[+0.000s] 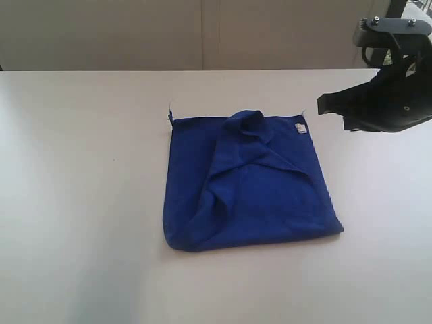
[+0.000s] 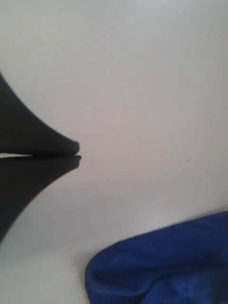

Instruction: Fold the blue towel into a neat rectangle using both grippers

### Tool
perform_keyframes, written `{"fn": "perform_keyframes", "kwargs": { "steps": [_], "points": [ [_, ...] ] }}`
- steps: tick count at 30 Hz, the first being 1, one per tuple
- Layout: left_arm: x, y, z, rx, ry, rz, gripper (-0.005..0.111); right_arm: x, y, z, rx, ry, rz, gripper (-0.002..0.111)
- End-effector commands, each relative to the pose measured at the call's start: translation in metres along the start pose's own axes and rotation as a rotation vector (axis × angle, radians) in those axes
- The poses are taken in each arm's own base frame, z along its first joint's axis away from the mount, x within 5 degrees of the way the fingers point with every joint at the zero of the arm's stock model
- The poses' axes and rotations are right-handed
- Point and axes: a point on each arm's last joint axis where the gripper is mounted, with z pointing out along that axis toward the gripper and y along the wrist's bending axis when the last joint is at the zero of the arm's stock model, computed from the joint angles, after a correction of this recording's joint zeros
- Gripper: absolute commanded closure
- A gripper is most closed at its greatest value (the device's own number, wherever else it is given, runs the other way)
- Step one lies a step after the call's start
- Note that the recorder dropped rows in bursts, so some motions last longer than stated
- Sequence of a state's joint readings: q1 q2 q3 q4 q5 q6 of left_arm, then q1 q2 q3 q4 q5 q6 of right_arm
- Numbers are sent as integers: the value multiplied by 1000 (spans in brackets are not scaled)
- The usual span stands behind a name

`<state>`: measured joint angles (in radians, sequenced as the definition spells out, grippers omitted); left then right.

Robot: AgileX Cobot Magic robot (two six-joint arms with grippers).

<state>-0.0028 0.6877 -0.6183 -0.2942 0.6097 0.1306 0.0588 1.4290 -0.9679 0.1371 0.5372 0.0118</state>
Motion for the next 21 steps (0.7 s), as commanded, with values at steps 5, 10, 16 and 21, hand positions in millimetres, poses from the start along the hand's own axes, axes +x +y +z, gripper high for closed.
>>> {"fn": "perform_keyframes", "kwargs": {
  "steps": [5, 10, 16, 21],
  "points": [
    [-19, 0, 57, 181, 124, 3, 107, 3, -5, 18, 11, 33, 3, 108],
    [-39, -12, 79, 262, 148, 40, 107, 4, -6, 29, 14, 52, 7, 108],
    [-68, -52, 104, 325, 96, 170, 107, 5, -6, 37, 9, 58, 25, 108],
    [-84, -86, 135, 383, 119, 240, 107, 6, -6, 38, 9, 63, 27, 108]
  ]
}}
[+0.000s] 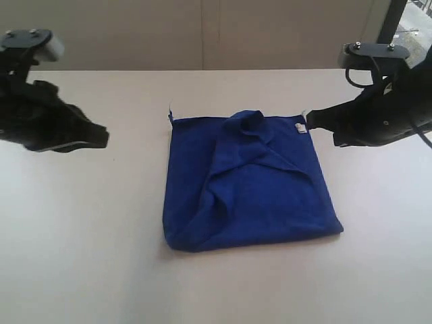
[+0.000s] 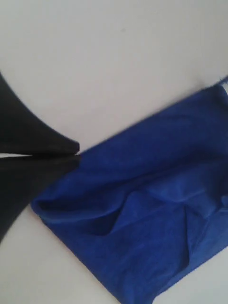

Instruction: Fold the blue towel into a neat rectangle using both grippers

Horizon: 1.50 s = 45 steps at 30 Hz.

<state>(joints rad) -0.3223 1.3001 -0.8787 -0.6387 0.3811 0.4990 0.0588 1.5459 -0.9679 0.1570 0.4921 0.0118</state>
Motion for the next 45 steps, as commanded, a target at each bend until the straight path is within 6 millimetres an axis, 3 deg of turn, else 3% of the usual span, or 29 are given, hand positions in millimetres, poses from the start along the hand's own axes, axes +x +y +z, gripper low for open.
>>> {"fn": "perform_keyframes", "kwargs": {
  "steps": [1, 9, 16, 21, 30, 39, 45],
  "points": [
    [-20, -18, 31, 68, 25, 41, 107, 0, -3, 1, 3, -7, 2, 108],
    [-58, -47, 78, 88, 81, 183, 107, 0, -3, 1, 3, -7, 2, 108],
    [-82, -53, 102, -223, 261, 277, 107, 0, -3, 1, 3, -7, 2, 108],
    [-100, -73, 131, -222, 238, 320, 107, 0, -3, 1, 3, -7, 2, 108],
    [-111, -85, 190, -120, 222, 215, 107, -2, -8, 1, 23, -27, -12, 108],
    [-111, -91, 237, -26, 205, 107, 107, -6, -47, -4, 89, -41, 104, 108],
    [-104, -115, 256, 32, 154, 206, 107, -6, -51, -4, 96, -47, 113, 108]
  ]
}}
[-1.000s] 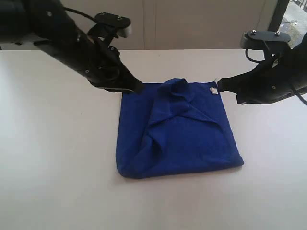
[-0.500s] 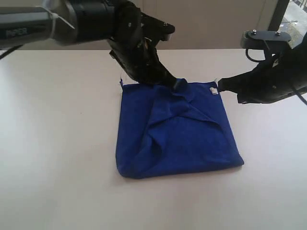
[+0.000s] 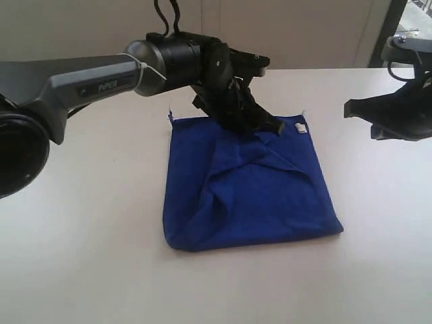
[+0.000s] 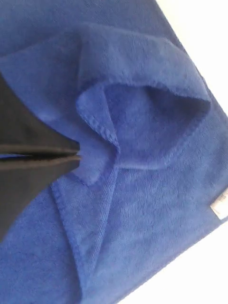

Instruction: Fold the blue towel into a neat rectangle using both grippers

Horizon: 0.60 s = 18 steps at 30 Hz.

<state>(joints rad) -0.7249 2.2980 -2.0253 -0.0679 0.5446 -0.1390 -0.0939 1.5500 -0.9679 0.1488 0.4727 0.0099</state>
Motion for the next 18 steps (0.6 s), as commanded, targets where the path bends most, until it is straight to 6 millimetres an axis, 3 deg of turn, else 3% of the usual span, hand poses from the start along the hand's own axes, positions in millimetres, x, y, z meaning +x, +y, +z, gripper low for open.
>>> {"fn": "perform_keyframes", "kwargs": {
  "steps": [1, 3, 9, 12, 18],
  "points": [
    [0, -21, 13, 39, -45, 56, 107, 0, -3, 0, 7, -11, -3, 108],
    [-1, -21, 17, 35, -71, 59, 106, 0, -3, 0, 7, -11, -3, 108],
    [0, -21, 24, 34, -90, 59, 76, 0, -3, 0, 7, -11, -3, 108],
    [0, -21, 29, 32, -111, 58, 69, 0, -3, 0, 7, -11, -3, 108],
    [9, -18, 44, 25, -86, 125, 68, 0, -3, 0, 7, -11, -3, 108]
  ]
}}
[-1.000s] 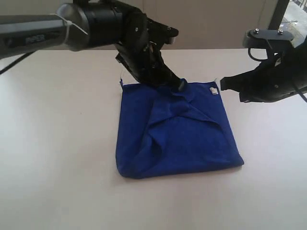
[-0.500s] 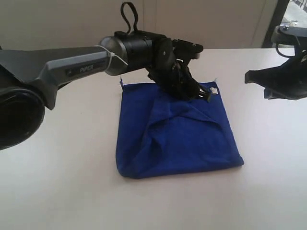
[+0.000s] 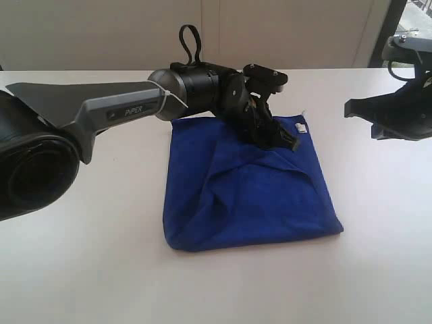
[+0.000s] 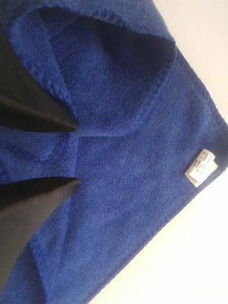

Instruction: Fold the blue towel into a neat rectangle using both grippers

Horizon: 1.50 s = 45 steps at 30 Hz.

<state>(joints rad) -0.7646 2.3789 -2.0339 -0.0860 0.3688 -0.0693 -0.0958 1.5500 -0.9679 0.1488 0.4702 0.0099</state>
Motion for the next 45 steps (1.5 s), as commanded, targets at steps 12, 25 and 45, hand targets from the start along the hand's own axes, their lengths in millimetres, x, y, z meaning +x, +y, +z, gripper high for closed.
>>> {"fn": "perform_keyframes", "kwargs": {
  "steps": [12, 25, 45],
  "points": [
    [8, 0, 9, -7, 39, 72, 82, -1, -2, 0, 6, -14, -5, 108],
    [9, 3, 10, -41, 48, 126, 107, -1, -2, 0, 6, -14, -5, 108],
    [2, 0, -5, -31, 58, 77, 107, -1, -2, 0, 3, -21, 2, 108]
  ]
}}
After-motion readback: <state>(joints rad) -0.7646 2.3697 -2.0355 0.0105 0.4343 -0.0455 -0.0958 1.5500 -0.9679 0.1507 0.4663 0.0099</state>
